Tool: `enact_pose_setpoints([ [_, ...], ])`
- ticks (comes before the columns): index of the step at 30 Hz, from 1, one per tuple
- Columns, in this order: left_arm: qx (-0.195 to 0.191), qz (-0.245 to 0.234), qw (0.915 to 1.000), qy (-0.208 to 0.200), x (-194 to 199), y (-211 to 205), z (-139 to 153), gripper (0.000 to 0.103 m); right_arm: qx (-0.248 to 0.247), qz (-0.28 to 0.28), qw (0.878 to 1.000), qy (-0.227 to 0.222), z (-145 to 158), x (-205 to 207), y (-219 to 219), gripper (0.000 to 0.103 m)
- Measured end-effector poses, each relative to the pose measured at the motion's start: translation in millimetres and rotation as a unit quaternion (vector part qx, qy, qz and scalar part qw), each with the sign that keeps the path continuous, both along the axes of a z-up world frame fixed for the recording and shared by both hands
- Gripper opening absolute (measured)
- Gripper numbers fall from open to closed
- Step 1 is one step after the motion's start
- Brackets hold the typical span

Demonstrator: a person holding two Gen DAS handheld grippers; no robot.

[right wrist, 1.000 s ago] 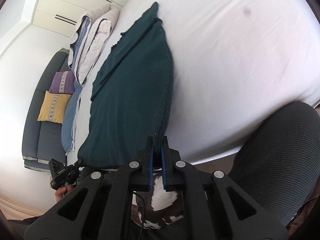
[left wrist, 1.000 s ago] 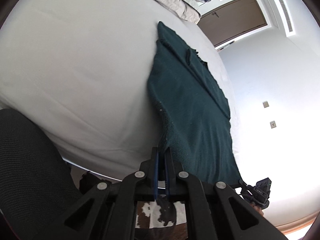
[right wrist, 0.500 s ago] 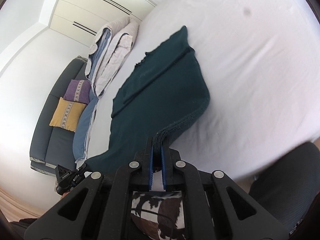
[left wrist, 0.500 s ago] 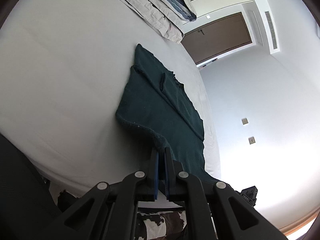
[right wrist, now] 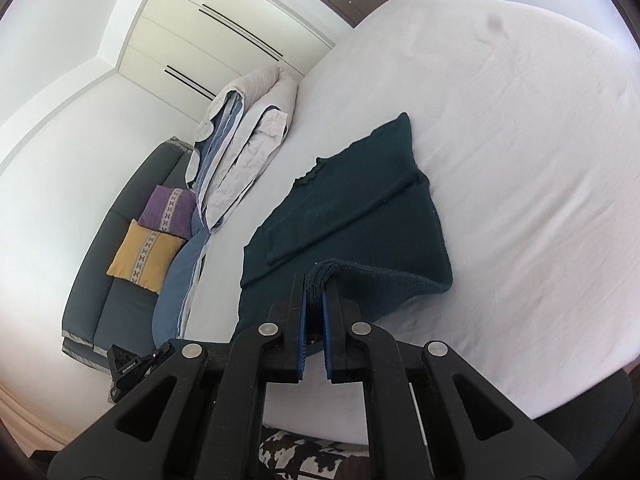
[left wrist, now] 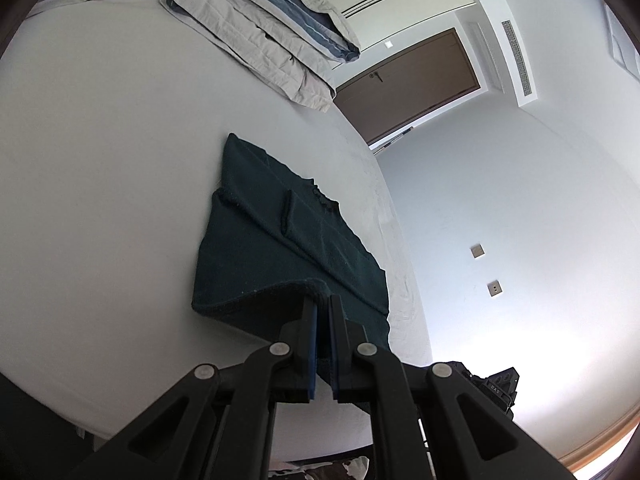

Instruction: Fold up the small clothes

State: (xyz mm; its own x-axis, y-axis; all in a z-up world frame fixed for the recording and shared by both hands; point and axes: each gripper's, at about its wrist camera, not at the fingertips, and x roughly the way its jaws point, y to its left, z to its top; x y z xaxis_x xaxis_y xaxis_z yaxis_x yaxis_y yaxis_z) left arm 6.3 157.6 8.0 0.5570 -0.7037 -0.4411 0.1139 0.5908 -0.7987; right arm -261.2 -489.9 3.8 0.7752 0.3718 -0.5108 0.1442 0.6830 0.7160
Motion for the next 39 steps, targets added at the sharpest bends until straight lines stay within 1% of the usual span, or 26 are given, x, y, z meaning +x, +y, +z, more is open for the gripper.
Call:
enact_pose_setpoints([
  [6,0.008,0.007,0.9998,-0.016,30,-4,11,0.005,-0.027,-0.012,1.0,-0.009,14,42,-9,0.005],
  [9,0.01,0.009,0.9997,-0.02,48,-6,14,0.005,-0.032,-0.019,0.999,-0.013,18,65,-15,0.005],
  [13,0.012,0.015,0.9996,-0.021,75,-9,14,0.005,-0.045,-0.028,0.998,-0.016,22,100,-21,0.005],
  [18,0.02,0.019,0.9994,-0.021,110,-15,13,0.005,-0.078,-0.036,0.996,-0.014,25,147,-23,0.005],
  [25,0.039,0.017,0.999,-0.016,160,-28,7,0.005,-0.105,-0.045,0.994,-0.001,11,209,-23,0.005],
  [33,0.048,0.029,0.9985,0.001,217,-36,-6,0.005,-0.095,-0.062,0.993,0.022,-18,287,-39,0.005],
  [39,0.056,0.037,0.9975,0.023,260,-47,-27,0.005,-0.089,-0.071,0.992,0.049,-46,342,-53,0.005],
])
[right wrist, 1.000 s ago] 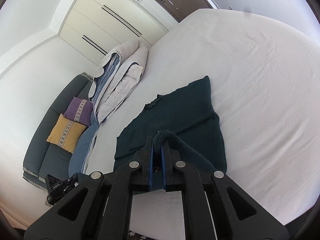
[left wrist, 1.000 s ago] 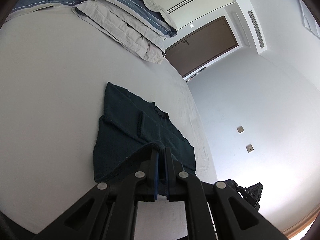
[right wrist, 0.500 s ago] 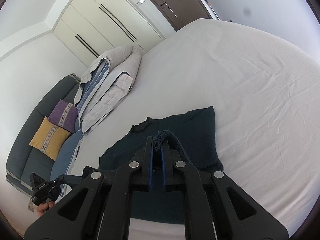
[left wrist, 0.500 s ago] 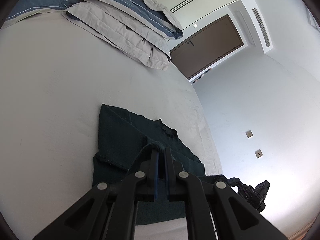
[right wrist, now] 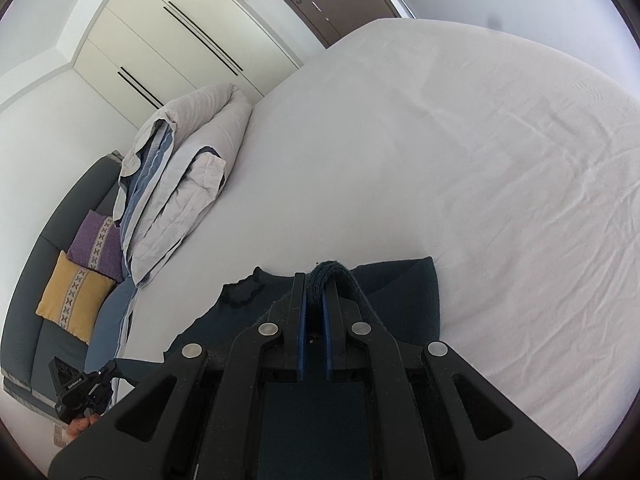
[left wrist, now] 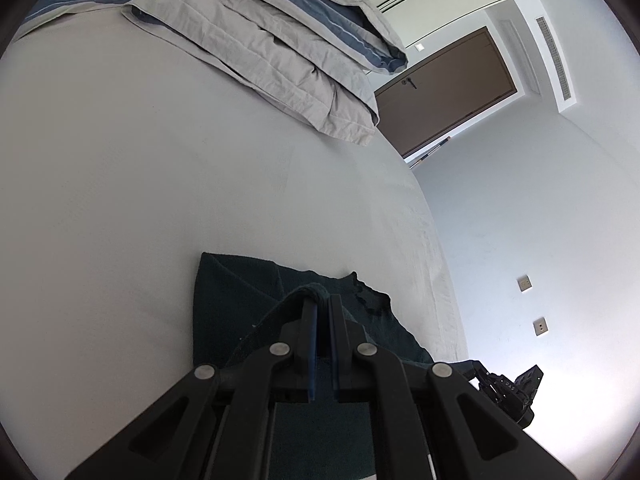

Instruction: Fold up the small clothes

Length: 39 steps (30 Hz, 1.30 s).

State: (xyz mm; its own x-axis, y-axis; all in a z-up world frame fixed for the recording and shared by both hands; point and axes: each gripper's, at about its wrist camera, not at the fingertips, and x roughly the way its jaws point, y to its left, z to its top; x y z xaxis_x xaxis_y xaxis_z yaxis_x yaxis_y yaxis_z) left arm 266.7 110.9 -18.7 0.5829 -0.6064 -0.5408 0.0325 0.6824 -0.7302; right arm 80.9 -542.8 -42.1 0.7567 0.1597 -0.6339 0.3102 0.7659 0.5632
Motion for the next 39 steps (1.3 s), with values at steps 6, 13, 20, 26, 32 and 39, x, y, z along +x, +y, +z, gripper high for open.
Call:
enact_pose_setpoints([
  [6,0.02,0.004,0.9996,0.018,42,-12,-20,0.005,0.004,-0.014,0.999,0.03,-36,55,-11,0.006],
  [13,0.055,0.007,0.997,0.055,71,-21,-54,0.006,0.018,-0.037,0.997,0.063,-85,97,-22,0.013],
  [20,0.069,0.006,0.9967,0.043,66,-22,-51,0.047,-0.011,-0.056,0.997,0.043,-87,95,-22,0.053],
  [26,0.071,0.008,0.9972,0.023,50,-20,-32,0.051,-0.032,-0.049,0.998,0.037,-67,75,-8,0.053],
  [32,0.105,-0.005,0.9945,-0.002,0,-22,-26,0.054,-0.102,-0.005,0.994,0.042,-46,38,33,0.053],
  [39,0.126,-0.006,0.992,-0.001,-63,-15,-41,0.056,-0.148,0.015,0.987,0.061,-52,-21,67,0.052],
])
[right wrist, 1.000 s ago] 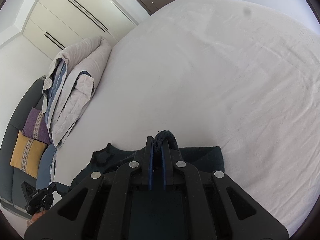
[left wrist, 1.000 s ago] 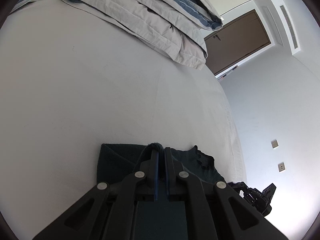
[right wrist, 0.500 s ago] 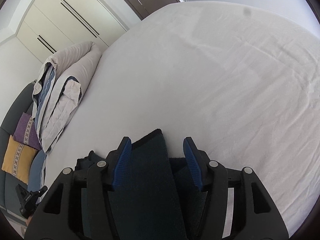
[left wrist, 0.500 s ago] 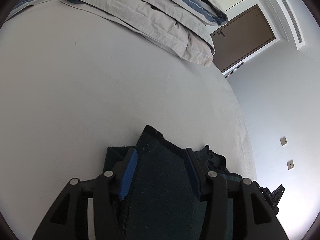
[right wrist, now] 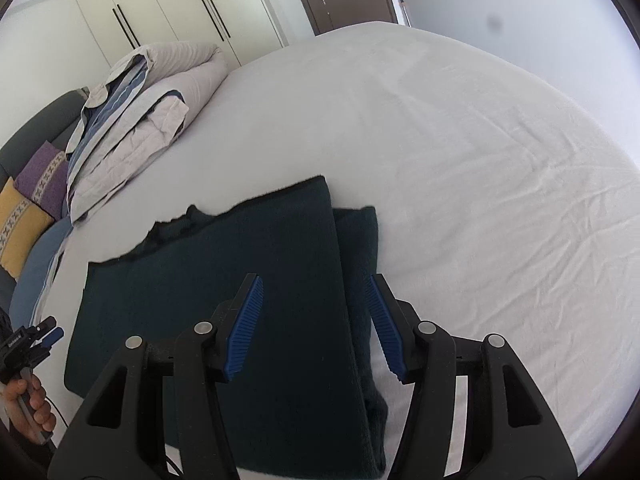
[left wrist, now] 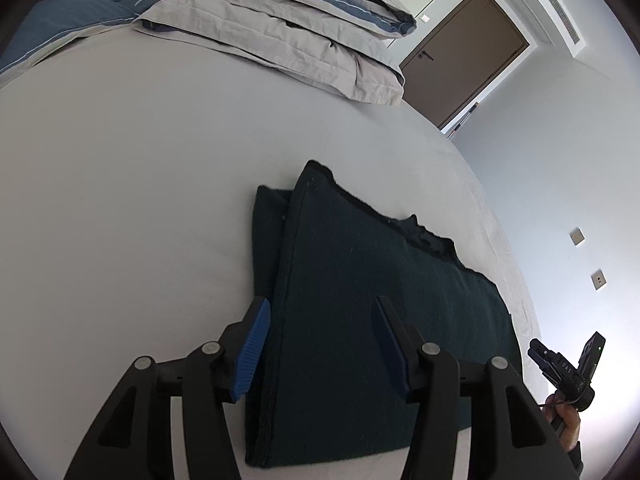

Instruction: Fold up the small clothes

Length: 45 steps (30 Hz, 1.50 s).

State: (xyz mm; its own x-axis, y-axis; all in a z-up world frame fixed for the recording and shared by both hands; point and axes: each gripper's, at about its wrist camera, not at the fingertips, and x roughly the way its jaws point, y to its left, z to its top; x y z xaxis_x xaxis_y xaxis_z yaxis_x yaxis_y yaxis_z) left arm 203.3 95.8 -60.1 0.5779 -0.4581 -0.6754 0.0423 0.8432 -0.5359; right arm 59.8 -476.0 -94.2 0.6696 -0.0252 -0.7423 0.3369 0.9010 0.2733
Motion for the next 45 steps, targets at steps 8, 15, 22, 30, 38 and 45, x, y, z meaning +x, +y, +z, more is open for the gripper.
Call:
enact_pose_setpoints([
  [8,0.001,0.009,0.9997,0.022,-36,7,-21,0.056,-0.013,-0.003,1.0,0.009,-24,-58,15,0.049],
  [15,0.024,0.006,0.9994,0.025,-39,3,-29,0.055,-0.024,-0.011,1.0,0.01,-29,-86,17,0.038],
  [22,0.041,0.005,0.9987,0.029,-35,1,-34,0.055,-0.021,-0.018,1.0,0.002,-24,-100,9,0.036],
  [30,0.055,0.003,0.9978,0.036,-32,0,-36,0.051,-0.04,0.001,0.999,0.028,-37,-95,11,0.017],
  [38,0.06,-0.002,0.9972,0.044,-27,2,-37,0.032,-0.047,-0.001,0.998,0.035,-37,-94,11,0.005],
  [45,0.077,-0.016,0.9959,0.044,-25,-5,-38,0.017,-0.038,-0.01,0.999,0.035,-33,-103,10,0.005],
])
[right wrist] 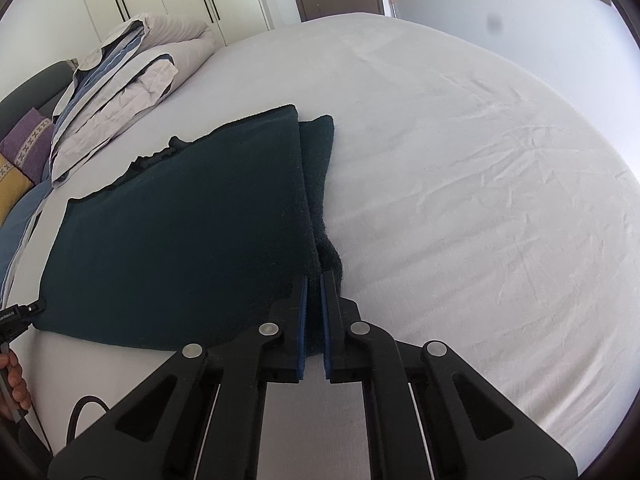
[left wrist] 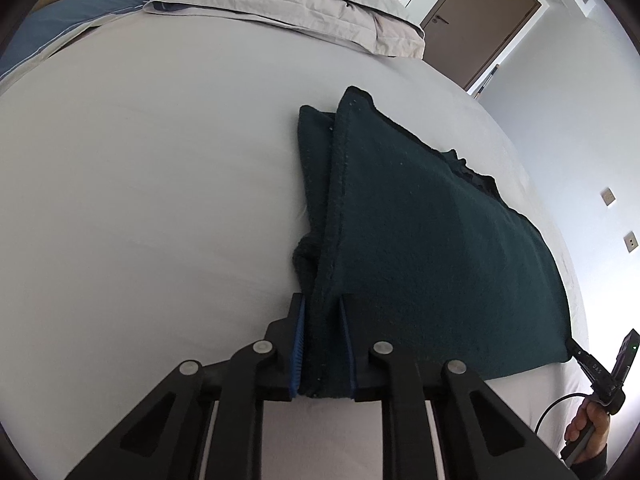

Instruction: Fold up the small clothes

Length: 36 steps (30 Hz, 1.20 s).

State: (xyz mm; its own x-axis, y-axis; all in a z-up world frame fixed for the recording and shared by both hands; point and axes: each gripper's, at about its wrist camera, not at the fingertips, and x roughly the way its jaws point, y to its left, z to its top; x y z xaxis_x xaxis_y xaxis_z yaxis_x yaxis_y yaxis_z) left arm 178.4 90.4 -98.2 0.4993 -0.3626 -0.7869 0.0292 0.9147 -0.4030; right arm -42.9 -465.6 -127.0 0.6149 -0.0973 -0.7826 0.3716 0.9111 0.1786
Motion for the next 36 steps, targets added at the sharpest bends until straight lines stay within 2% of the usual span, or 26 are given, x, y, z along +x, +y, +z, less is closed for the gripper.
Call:
enact_pose_setpoints([
  [11,-0.005,0.001,1.0,-0.002,1,2,5,0.019,0.016,0.014,1.0,0.018,-14,5,-4,0.007],
  [14,0.005,0.006,0.9997,-0.024,-6,0,21,0.019,0.02,0.0,0.999,0.025,-2,1,-7,0.012],
  [16,0.005,-0.001,0.999,-0.045,-9,-7,35,0.021,0.014,-0.006,1.0,0.003,16,-2,-2,0.014],
  [19,0.003,-0.027,0.9966,-0.078,-8,-30,54,0.029,0.061,0.035,0.997,-0.033,35,10,19,0.014],
  [22,0.002,-0.064,0.994,-0.088,-4,-65,57,0.032,0.119,0.097,0.987,-0.049,40,36,57,0.014],
  [24,0.016,-0.081,0.993,-0.084,-2,-87,48,0.033,0.175,0.113,0.976,-0.055,31,52,76,0.014],
  [27,0.018,-0.095,0.9936,-0.059,2,-108,29,0.033,0.256,0.135,0.957,-0.024,-3,79,108,0.014],
  [31,0.073,-0.111,0.9894,-0.059,-1,-128,12,0.038,0.321,0.178,0.93,0.012,-50,94,151,0.014],
  [33,0.09,-0.117,0.9869,-0.065,-2,-129,6,0.038,0.32,0.171,0.932,0.025,-65,96,156,0.011],
  [35,0.091,-0.119,0.9865,-0.067,-2,-125,6,0.038,0.338,0.16,0.927,0.009,-69,92,147,0.011],
  [36,0.093,-0.118,0.9864,-0.066,-3,-122,6,0.038,0.339,0.146,0.93,0.001,-68,89,137,0.011],
])
